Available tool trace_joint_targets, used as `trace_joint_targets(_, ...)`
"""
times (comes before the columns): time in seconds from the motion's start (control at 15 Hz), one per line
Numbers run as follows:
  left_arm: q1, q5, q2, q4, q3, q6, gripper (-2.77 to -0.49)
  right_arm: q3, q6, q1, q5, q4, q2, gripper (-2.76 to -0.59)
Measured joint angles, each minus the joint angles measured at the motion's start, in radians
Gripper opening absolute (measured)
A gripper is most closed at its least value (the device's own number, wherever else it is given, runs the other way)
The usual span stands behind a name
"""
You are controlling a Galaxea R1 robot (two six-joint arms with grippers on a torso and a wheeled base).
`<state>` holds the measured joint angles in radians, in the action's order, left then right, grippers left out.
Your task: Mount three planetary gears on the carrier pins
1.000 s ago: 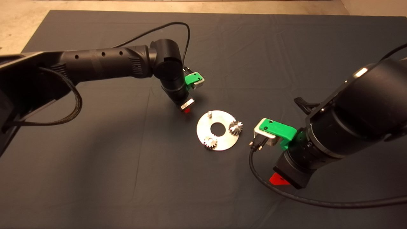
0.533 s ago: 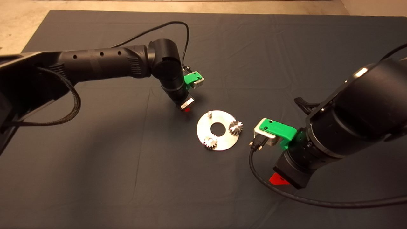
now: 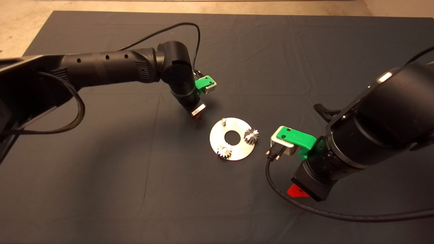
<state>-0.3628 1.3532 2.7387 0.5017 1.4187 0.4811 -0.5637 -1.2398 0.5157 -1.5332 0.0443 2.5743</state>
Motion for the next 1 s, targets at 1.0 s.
trace_joint_targets(1.0, 0.000, 0.011, -0.005, 0.000, -0.010, 0.000, -2.43, 0.000, 0.000, 0.000, 0.000, 0.000, 0.000, -1.63)
